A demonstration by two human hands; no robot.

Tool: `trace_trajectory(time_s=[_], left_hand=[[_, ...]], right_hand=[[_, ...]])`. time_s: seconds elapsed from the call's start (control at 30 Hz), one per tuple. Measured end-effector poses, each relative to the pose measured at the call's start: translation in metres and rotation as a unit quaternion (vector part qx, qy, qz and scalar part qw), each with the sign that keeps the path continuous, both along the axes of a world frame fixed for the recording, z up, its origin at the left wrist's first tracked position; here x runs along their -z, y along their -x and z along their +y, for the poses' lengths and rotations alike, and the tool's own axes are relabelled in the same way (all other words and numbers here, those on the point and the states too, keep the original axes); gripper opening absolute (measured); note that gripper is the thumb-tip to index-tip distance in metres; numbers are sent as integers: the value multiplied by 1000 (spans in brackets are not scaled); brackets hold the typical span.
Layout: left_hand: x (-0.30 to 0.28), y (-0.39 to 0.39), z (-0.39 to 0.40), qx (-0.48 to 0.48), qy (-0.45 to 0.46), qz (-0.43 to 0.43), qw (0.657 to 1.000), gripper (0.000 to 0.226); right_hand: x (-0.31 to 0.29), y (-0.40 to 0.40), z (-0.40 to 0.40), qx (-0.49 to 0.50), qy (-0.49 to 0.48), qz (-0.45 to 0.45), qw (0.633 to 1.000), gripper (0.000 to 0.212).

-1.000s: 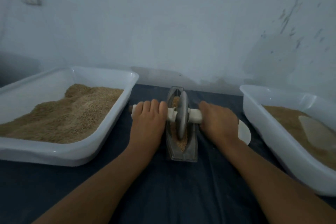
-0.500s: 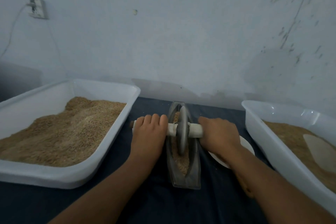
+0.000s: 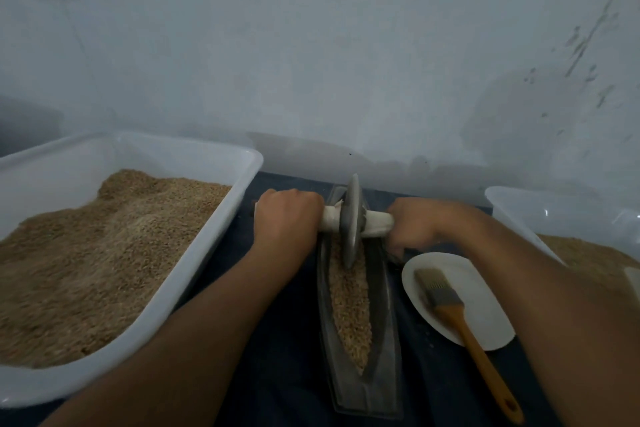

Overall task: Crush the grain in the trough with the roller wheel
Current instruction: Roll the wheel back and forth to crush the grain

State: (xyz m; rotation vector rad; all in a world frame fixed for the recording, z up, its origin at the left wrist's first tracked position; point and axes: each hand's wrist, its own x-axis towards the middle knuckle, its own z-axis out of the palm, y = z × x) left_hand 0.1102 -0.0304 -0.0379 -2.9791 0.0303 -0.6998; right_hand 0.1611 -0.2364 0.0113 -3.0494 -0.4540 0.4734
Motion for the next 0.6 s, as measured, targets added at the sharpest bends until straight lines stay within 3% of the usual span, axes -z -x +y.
trace_trajectory(time_s=[0.07,0.13,0.2,0.3,0.47,0.6], left_hand=[[1,0,0,2,-2,-6,1000,20],[3,2,-1,4,-2,-21,1000,24],[6,7,-3,7,2,-33,999,25],[8,23,-5,13,0,-60,998,27],[16,59,-9,39,-9,-99,994,22],[28,85,-9,62,-5,-134,989,14]], right_hand=[[-1,-2,0,-2,8,7,1000,32],[3,0,-2,-8,3,-24,1000,21],[9,7,-4,-18,10,-80,997,11],[22,26,-9,-32,14,-184,982,12],[59,65,-14,-4,-11,-391,920,19],[67,96,-15,-25,-32,-490,871,35]])
